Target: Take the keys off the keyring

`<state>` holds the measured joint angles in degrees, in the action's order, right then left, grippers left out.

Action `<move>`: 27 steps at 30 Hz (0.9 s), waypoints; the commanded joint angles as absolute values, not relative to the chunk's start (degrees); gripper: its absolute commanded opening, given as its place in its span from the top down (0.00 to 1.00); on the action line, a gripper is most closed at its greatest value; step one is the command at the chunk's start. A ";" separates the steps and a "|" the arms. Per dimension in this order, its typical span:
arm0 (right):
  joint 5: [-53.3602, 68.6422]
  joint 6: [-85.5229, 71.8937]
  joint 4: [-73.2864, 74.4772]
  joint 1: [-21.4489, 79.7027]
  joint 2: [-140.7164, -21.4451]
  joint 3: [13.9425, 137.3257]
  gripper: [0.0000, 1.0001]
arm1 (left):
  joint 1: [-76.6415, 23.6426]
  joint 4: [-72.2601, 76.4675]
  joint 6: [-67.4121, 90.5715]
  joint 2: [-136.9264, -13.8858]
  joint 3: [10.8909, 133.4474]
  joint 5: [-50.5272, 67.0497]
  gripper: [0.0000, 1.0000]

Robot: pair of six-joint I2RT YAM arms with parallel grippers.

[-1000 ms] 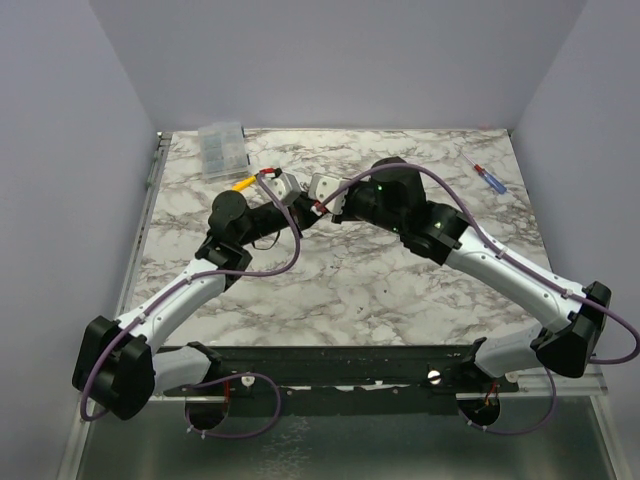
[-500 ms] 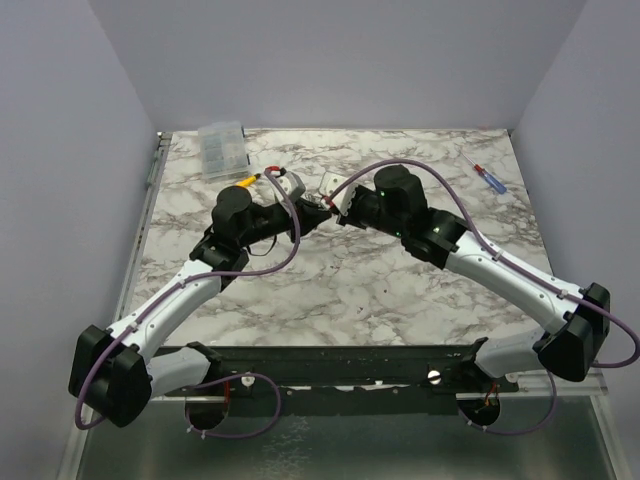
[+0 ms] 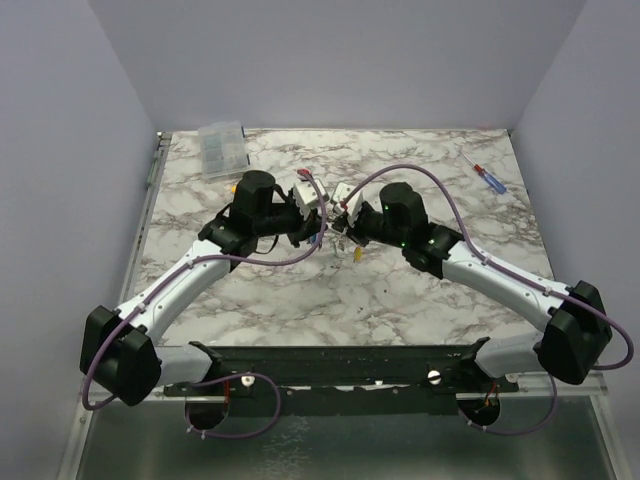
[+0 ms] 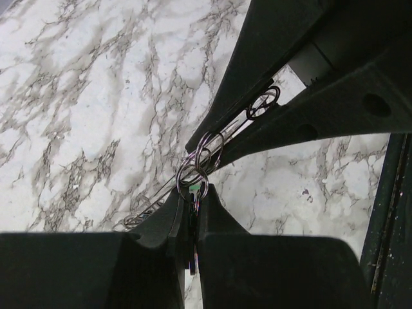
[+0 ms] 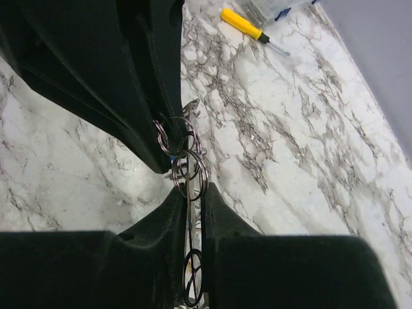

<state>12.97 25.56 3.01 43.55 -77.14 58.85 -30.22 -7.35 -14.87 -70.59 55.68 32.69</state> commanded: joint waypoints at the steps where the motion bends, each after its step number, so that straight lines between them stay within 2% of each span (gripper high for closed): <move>1: 15.13 23.36 1.33 41.10 -74.74 55.55 0.82 | -28.75 -14.57 -20.17 -72.94 62.35 28.31 1.00; 5: 17.41 22.65 -1.97 39.01 -73.92 52.72 0.58 | -28.87 -18.69 -23.81 -74.09 64.30 27.74 1.00; 10: 22.23 23.19 -0.71 36.92 -72.86 51.42 0.45 | -29.26 -23.73 -32.14 -76.12 67.76 25.59 1.00; 24: 35.98 20.50 5.07 30.81 -70.67 54.89 0.41 | -30.95 -37.47 -63.51 -77.15 75.21 27.99 1.00; 27: 38.01 20.05 4.83 30.58 -70.29 55.26 0.45 | -32.17 -38.56 -67.88 -76.21 74.79 27.41 1.00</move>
